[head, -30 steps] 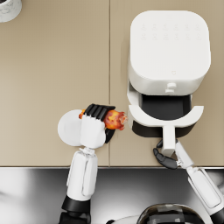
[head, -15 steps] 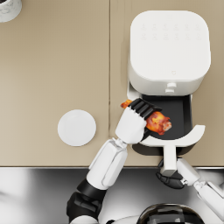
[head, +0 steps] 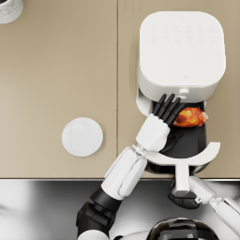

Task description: Pick up the drumstick and place it into the air fryer

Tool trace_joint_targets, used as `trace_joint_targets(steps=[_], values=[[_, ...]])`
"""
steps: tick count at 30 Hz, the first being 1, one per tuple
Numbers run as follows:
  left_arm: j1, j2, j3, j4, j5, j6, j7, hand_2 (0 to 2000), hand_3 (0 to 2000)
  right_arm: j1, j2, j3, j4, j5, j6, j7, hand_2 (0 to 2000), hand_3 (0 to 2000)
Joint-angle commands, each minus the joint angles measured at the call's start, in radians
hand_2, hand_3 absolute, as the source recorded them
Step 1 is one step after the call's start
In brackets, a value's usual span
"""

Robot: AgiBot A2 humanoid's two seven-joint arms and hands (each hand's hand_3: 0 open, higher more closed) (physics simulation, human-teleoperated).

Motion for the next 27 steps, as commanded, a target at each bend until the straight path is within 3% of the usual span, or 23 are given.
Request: trace_joint_targets(steps=[1, 3, 4, 5, 6, 7, 8, 9, 12, 19, 27], values=[[-0.088, -0.059, -0.05, -0.066, 0.0, 0.004, 0.0, 0, 0, 0.045, -0.243, 0.057, 0.105, 0.0, 0.006, 0.002, 2000, 2000], [-0.181, -0.119, -0.089, -0.164, 0.0, 0.008, 0.0, 0, 0, 0.063, -0.242, 0.058, 0.089, 0.0, 0.015, 0.002, 2000, 2000], [-0.215, -0.14, -0.112, -0.202, 0.0, 0.009, 0.0, 0, 0, 0.0, -0.3, -0.023, 0.087, 0.0, 0.018, 0.001, 2000, 2000], [-0.251, -0.177, -0.14, -0.248, 0.0, 0.01, 0.0, 0, 0, 0.068, -0.25, 0.057, 0.081, 0.0, 0.023, -0.001, 2000, 2000], [-0.292, -0.204, -0.178, -0.292, 0.0, 0.011, 0.0, 0, 0, 0.074, -0.255, 0.058, 0.079, 0.0, 0.035, 0.0, 2000, 2000], [-0.325, -0.227, -0.208, -0.326, 0.0, 0.012, 0.0, 0, 0, 0.005, -0.314, -0.029, 0.069, 0.0, 0.054, 0.002, 2000, 2000], [-0.355, -0.244, -0.243, -0.355, 0.0, 0.02, -0.002, 0, 0, 0.085, -0.263, 0.056, 0.056, 0.001, 0.075, 0.0, 2000, 2000], [-0.386, -0.263, -0.274, -0.386, 0.0, 0.025, -0.004, 0, 0, 0.1, -0.266, 0.056, 0.044, 0.0, 0.109, 0.004, 2000, 2000], [-0.459, -0.296, -0.373, -0.452, 0.0, 0.022, -0.003, 0, 0, 0.16, -0.285, 0.034, -0.017, -0.003, 0.118, 0.006, 2000, 2000], [-0.528, -0.292, -0.592, -0.484, 0.0, 0.014, 0.0, 0, 0, 0.277, -0.337, -0.011, -0.173, -0.001, 0.199, 0.0, 2000, 2000], [-0.532, -0.287, -0.668, -0.467, -0.001, 0.013, 0.0, 0, 0, 0.413, -0.44, -0.007, -0.451, 0.002, 0.246, -0.002, 2000, 2000]])
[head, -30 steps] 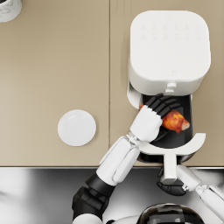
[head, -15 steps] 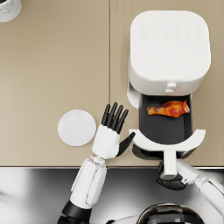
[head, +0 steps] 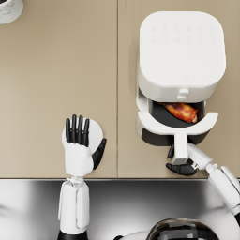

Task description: Pick up the drumstick and place it into the air fryer

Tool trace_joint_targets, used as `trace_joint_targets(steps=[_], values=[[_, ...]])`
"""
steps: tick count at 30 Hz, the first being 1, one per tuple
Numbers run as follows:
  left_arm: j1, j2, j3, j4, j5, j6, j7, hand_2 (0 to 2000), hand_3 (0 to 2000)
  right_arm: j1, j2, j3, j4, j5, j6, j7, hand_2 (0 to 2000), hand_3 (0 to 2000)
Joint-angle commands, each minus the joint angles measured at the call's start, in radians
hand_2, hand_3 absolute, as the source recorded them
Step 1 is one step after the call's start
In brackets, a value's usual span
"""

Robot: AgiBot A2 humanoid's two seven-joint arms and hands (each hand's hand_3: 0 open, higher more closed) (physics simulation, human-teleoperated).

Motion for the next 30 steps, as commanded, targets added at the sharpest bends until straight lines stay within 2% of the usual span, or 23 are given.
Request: trace_joint_targets(steps=[1, 6, 8, 10, 13, 18, 19, 30], values=[[-0.001, 0.001, -0.01, 0.002, 0.0, 0.0, 0.0, 0, 0, 0.124, -0.199, 0.018, -0.054, 0.0, 0.012, 0.001, 2000, 2000], [0.009, 0.002, -0.047, 0.033, 0.0, 0.0, 0.0, 0, 0, 0.228, -0.258, 0.043, -0.244, 0.0, 0.027, 0.014, 2000, 2000], [0.019, 0.002, -0.042, 0.047, 0.0, 0.0, 0.0, 0, 0, 0.27, -0.286, 0.048, -0.323, 0.0, 0.002, 0.023, 2000, 2000], [0.005, 0.004, -0.04, 0.041, 0.0, 0.0, 0.0, 0, 0, 0.31, -0.309, 0.044, -0.402, 0.0, -0.002, 0.028, 2000, 2000], [0.029, 0.004, -0.026, 0.058, 0.0, 0.0, 0.0, 0, 0, 0.35, -0.331, 0.032, -0.48, 0.0, -0.006, 0.028, 2000, 2000], [0.024, 0.007, -0.027, 0.061, 0.0, 0.0, 0.0, 0, 0, 0.365, -0.335, 0.04, -0.511, 0.001, -0.015, 0.027, 2000, 2000], [0.018, 0.008, -0.029, 0.058, 0.0, 0.0, 0.0, 0, 0, 0.304, -0.247, 0.033, -0.536, 0.0, -0.002, 0.027, 2000, 2000], [0.008, 0.011, -0.028, 0.062, 0.0, 0.0, 0.0, 0, 0, 0.317, -0.248, 0.037, -0.548, -0.001, 0.023, 0.032, 2000, 2000]])
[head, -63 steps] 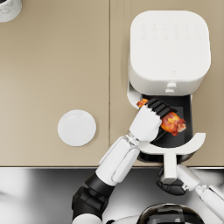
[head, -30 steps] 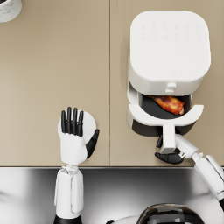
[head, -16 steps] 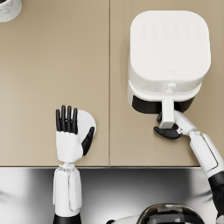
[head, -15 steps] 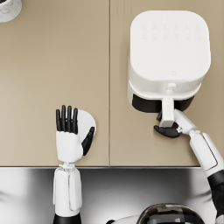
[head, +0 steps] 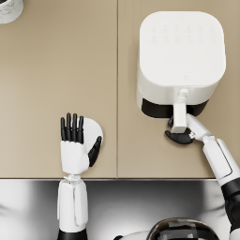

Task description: Pick up the drumstick and place it into the air fryer

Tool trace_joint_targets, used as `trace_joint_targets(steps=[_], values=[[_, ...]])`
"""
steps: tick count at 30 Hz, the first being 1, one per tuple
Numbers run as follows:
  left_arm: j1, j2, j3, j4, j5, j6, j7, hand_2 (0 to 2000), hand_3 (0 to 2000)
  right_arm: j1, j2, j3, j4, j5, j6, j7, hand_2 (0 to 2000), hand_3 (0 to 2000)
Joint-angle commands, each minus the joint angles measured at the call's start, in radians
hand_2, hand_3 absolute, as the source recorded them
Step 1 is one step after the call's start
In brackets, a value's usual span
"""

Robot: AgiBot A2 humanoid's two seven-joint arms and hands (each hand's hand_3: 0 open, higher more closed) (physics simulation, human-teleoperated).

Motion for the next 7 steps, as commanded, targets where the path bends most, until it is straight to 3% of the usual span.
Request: trace_joint_targets(steps=[1, 7], values=[[0.0, 0.0, 0.0, 0.0, 0.0, 0.0, 0.0, 0, 0, 0.0, 0.0, 0.0, 0.0, 0.0, 0.0, 0.0, 2000, 2000], [0.0, 0.0, 0.0, 0.0, 0.0, 0.0, 0.0, 0, 0, 0.0, 0.0, 0.0, 0.0, 0.0, -0.002, -0.001, 2000, 2000]])
